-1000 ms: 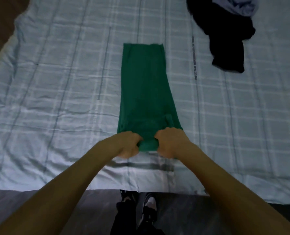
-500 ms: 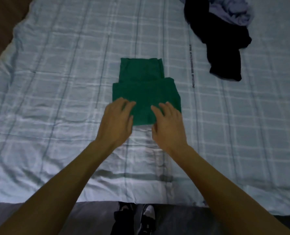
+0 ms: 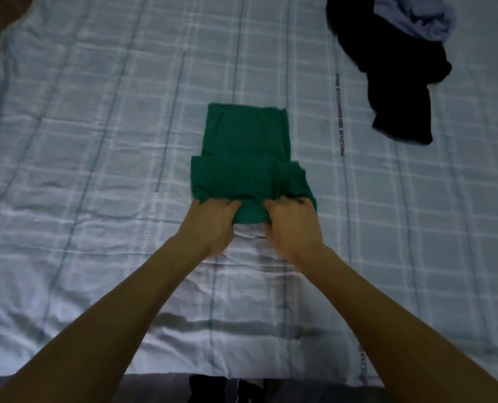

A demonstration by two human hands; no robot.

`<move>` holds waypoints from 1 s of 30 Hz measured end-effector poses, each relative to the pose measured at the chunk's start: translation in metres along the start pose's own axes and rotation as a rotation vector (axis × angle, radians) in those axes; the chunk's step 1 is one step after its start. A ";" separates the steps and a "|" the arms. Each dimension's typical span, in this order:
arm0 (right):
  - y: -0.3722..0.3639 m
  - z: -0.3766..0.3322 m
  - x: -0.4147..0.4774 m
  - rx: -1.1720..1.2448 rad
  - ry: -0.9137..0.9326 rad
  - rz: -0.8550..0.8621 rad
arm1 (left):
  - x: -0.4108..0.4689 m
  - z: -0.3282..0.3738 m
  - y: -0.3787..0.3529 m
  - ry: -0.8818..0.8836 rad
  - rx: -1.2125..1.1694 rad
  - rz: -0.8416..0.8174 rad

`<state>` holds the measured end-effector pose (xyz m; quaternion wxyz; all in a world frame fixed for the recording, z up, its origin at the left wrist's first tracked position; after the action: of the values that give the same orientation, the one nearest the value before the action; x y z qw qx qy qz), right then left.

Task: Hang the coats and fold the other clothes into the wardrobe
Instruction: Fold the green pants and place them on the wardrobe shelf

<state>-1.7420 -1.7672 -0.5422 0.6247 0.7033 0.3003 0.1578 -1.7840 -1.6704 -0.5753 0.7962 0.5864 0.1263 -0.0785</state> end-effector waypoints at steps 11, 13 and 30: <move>0.144 0.009 0.030 0.175 -0.091 0.369 | 0.013 -0.023 0.164 0.015 -0.290 0.368; 0.126 0.015 0.039 0.215 -0.142 0.374 | 0.011 -0.030 0.177 -0.008 -0.304 0.581; -0.029 0.031 0.109 -0.165 0.033 -0.164 | 0.086 -0.039 0.011 -0.004 0.142 0.073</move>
<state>-1.6466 -1.7228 -0.5918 0.6863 0.6199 0.3531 0.1419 -1.7035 -1.6275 -0.6014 0.7551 0.6456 0.0972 -0.0596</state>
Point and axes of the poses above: each hand's wrist, its own x-axis towards the middle knuckle, its own y-axis out of the back of the hand, z = x × y, the point moved 10 cm from there along x, towards the middle knuckle, and after that the axes turned 1 degree about z, right-handed, at the moved point
